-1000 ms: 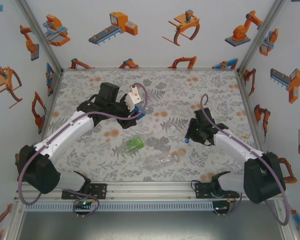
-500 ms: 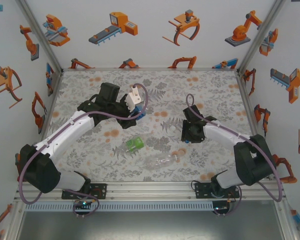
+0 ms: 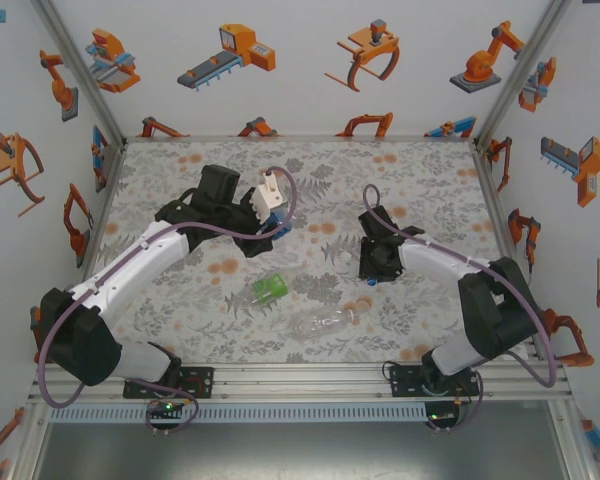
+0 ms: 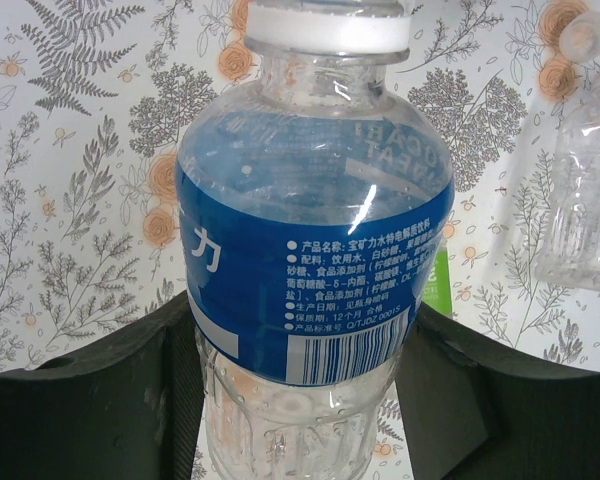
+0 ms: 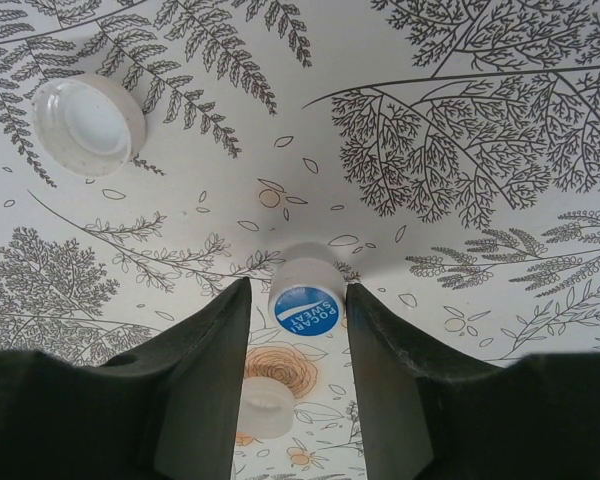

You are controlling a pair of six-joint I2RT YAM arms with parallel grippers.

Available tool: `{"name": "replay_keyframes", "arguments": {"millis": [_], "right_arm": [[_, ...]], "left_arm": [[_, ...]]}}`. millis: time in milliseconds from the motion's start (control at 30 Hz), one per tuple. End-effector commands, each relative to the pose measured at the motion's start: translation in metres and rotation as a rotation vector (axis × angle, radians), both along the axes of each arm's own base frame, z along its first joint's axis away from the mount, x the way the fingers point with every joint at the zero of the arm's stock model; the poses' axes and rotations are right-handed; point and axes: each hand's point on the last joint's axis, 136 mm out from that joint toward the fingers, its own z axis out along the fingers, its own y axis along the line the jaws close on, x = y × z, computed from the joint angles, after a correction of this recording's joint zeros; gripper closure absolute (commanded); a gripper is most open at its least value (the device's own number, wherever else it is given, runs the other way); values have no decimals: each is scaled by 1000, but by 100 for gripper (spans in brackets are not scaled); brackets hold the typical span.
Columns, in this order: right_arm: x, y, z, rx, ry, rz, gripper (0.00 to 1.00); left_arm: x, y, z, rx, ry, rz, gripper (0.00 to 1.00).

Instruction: Screw on the bottle caps

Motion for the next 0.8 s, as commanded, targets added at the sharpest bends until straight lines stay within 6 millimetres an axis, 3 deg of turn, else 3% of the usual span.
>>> {"name": "replay_keyframes", "arguments": {"millis": [0,767], "right_arm": [[-1,1,1,-28,13,21,59],[-4,3,-5,-49,47,25,63]], "left_arm": [[0,-2,10,0,-26,-17,93],[1,-2,8,6,-24,-14,93]]}}
